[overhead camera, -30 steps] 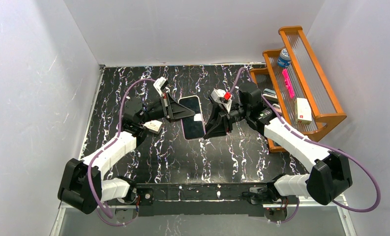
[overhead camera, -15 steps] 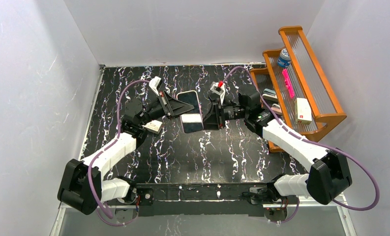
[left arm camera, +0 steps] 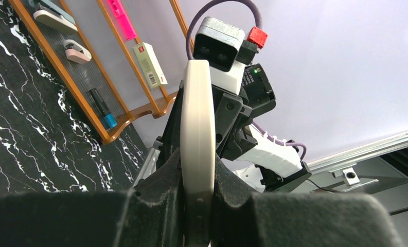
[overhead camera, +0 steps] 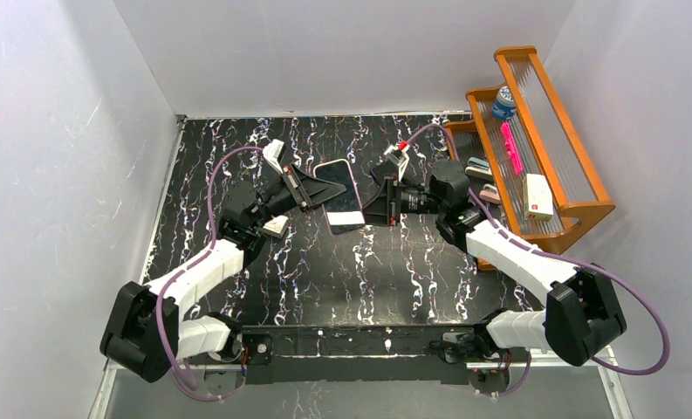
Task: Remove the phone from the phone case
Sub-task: Remove the phone case from the phone.
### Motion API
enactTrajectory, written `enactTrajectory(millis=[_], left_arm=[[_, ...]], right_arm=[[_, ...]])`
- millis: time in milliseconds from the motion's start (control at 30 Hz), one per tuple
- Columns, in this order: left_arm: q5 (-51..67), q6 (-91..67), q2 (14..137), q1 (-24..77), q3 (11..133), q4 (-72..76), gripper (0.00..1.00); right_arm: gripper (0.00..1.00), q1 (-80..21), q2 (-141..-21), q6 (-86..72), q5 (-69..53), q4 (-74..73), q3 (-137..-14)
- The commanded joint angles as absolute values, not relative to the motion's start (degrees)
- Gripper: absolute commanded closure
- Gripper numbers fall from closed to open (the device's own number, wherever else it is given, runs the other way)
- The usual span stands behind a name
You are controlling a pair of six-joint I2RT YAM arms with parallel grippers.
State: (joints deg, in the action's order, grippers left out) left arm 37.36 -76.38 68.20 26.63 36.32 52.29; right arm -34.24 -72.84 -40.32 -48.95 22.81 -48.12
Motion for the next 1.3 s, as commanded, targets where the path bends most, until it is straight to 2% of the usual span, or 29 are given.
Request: enactTrajectory(millis=[0, 67, 133, 333, 533, 600, 633, 933, 1133, 1267], left_arm=[[45.19, -76.94, 69.24, 32.71, 35.06, 53.44, 1.0], [44.64, -76.44, 69.78, 32.7, 34.74, 53.35, 1.0], [43.84, -76.02, 70.27, 32.7, 34.64, 52.84, 0.89], [39.07, -72.01, 69.38, 31.8, 34.3, 44.59, 0.48], [31.95, -61.22, 65.98, 31.2, 37.86, 26.0, 0.23], [29.72, -58.64, 65.07, 31.07, 39.08, 21.41, 0.07], [28.59, -56.85, 64.66, 31.03, 39.89, 18.76, 0.03], [14.64, -31.49, 58.73, 31.2, 50.17, -10.46, 0.02], [12.31, -21.71, 53.63, 31.49, 52.76, -14.86, 0.02], [15.79, -13.13, 52.94, 31.79, 53.52, -16.18, 0.02]], right_arm=[[0.85, -34.44, -74.22, -46.44, -40.21, 42.43, -46.82], [0.94, -34.4, -74.1, -48.04, -39.39, 43.3, -45.39], [0.99, -34.41, -73.97, -49.25, -37.98, 42.89, -44.13], [0.99, -34.39, -73.09, -52.37, -33.68, 42.25, -39.0], [0.99, -34.33, -73.04, -56.25, -31.33, 45.21, -34.29], [0.99, -34.29, -73.9, -57.65, -31.29, 47.43, -32.91], [0.99, -34.29, -74.3, -58.44, -31.29, 48.48, -32.36], [0.99, -34.28, -75.07, -62.0, -28.48, 50.41, -29.24], [0.99, -34.29, -75.26, -63.97, -27.94, 50.33, -28.54], [0.99, -34.33, -75.14, -65.13, -27.52, 50.23, -27.97]])
